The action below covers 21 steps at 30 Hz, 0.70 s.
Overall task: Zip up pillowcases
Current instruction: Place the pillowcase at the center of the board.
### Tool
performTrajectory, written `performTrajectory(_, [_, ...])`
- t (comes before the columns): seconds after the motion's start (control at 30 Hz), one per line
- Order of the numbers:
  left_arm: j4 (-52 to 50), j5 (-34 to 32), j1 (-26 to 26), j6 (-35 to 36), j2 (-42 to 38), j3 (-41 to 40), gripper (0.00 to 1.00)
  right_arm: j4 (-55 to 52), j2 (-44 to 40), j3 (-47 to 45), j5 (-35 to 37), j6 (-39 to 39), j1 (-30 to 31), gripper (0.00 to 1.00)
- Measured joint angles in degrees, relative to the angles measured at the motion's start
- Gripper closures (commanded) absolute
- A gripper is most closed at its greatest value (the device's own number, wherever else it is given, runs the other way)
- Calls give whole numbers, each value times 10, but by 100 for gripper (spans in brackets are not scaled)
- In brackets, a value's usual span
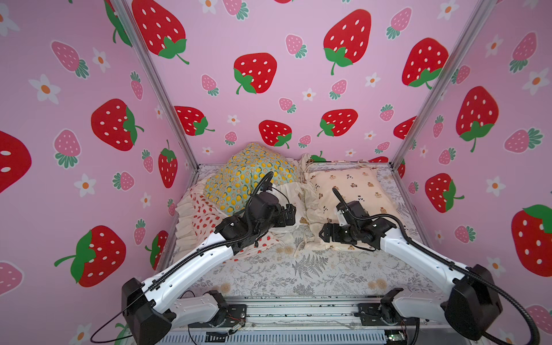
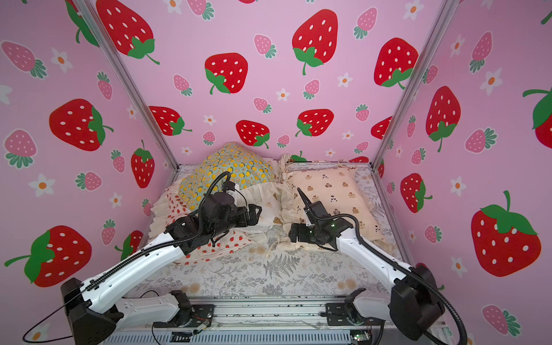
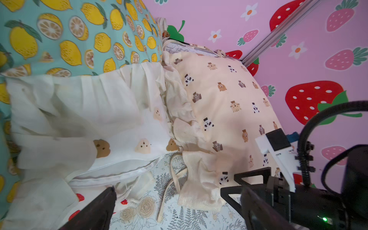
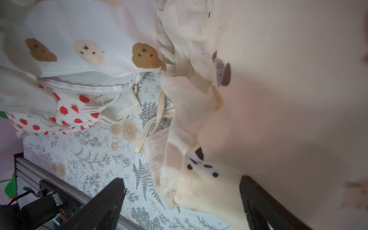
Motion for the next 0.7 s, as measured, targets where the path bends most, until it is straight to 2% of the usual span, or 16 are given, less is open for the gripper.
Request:
performTrajectory(0.17, [-23,-2,34,4,-31,0,0,26,59,0,25,-22,-23,0])
performTrajectory(0.43, [-67,-1,130,-3,-68,-7,4,38,116,26,55,-75,-128,0])
performTrajectory(0.57, [-88,3,173,-17,-97,-37,10,24,116,61,74,-94,-133,0])
performTrajectory(0.7, [-94,21,213,-31,-123,-85,12,14,90,77,78,-99,-109,0])
